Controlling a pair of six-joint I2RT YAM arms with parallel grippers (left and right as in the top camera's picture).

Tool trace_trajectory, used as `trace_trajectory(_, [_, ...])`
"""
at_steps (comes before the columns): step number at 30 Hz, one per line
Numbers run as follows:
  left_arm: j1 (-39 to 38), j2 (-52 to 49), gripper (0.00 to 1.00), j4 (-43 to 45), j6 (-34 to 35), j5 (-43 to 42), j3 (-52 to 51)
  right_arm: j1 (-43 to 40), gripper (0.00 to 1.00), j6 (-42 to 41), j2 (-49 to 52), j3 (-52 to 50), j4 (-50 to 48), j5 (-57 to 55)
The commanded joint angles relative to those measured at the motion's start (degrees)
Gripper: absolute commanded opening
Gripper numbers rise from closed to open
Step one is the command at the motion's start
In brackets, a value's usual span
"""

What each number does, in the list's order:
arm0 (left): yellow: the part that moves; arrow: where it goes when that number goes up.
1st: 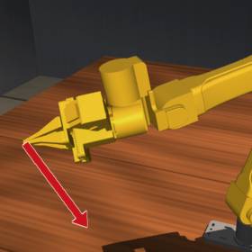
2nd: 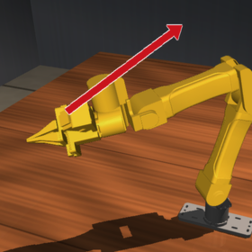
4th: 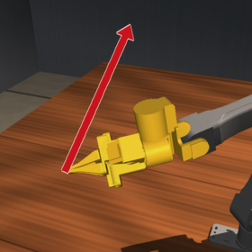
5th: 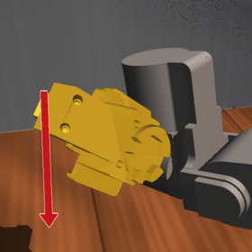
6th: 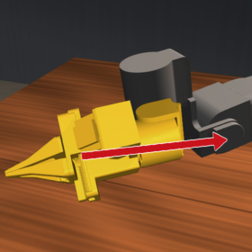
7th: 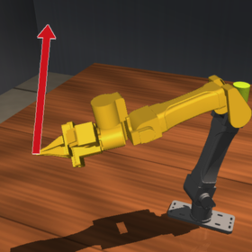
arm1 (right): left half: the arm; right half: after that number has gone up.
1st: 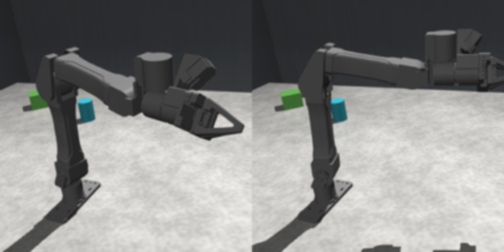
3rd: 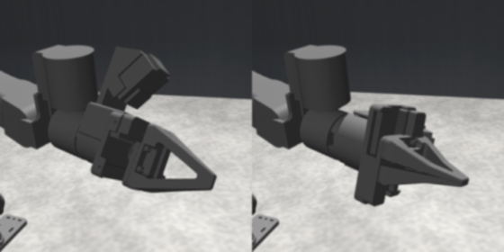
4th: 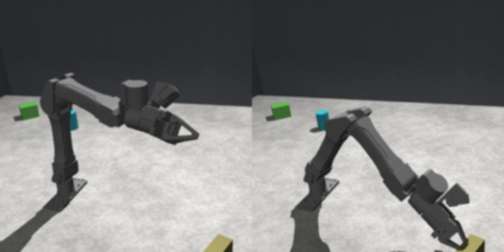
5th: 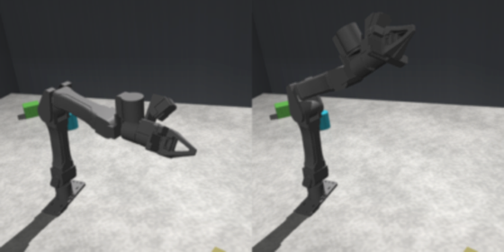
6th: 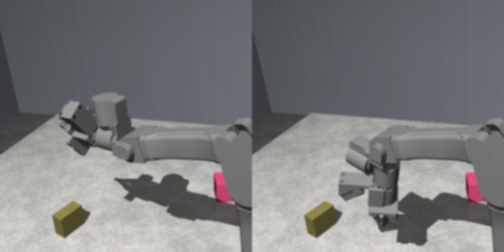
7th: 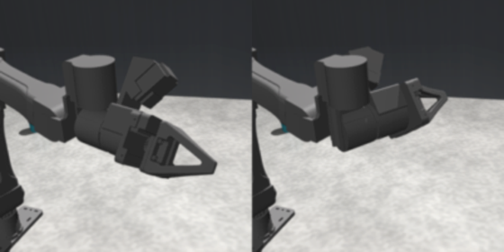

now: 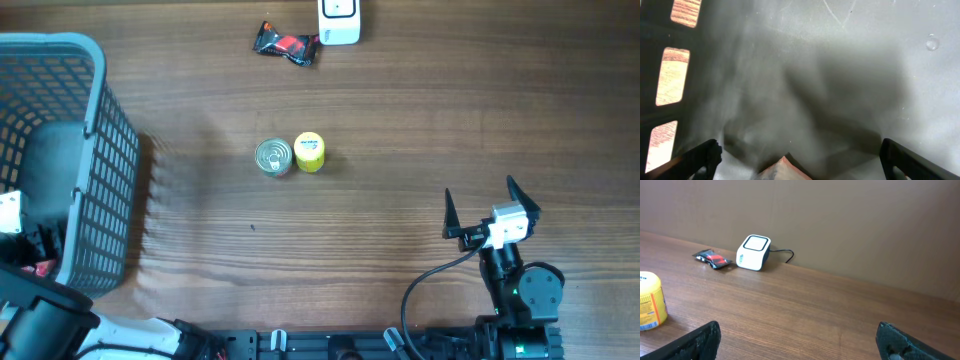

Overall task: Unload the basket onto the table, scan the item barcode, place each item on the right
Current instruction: 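Lower the left gripper onto the red Kleenex tissue pack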

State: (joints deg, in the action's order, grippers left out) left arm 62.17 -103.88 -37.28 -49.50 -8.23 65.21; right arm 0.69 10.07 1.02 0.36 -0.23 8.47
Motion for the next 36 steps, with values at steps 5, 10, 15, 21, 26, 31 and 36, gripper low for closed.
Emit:
trace_trajectory(5, [-0.09, -2.21, 0.99, -1.68, 0.42, 1.57, -0.70, 0.22, 1.00, -1.05, -0.04, -0.07, -0.20, -0.74])
trace_trajectory(10, [-1.18, -2.21, 0.88, -2.40, -1.11, 2.08, -0.70, 0.22, 1.00, -1.05, -0.04, -0.07, -0.20, -0.74])
trace_trajectory(15, [-3.15, -2.21, 0.87, -3.69, 1.51, 3.37, -0.70, 0.22, 1.00, -1.05, -0.04, -0.07, -0.20, -0.74])
trace_trajectory(21, [-3.96, -2.21, 1.00, -3.98, 7.15, 3.32, -0.70, 0.22, 1.00, -1.07, -0.04, -0.07, -0.20, -0.74])
trace_trajectory(26, [-5.35, -2.21, 1.00, -3.80, 9.53, 0.87, -0.70, 0.22, 1.00, -1.07, -0.04, -0.07, -0.20, -0.74])
trace_trajectory(31, [-8.02, -2.21, 1.00, -2.16, 15.69, -0.63, -0.70, 0.22, 1.00, -1.05, -0.04, -0.07, -0.20, -0.74])
trace_trajectory(36, [-8.33, -2.14, 1.00, 0.61, 30.42, -0.55, -0.70, 0.22, 1.00, -1.05, -0.04, -0.07, -0.20, -0.74])
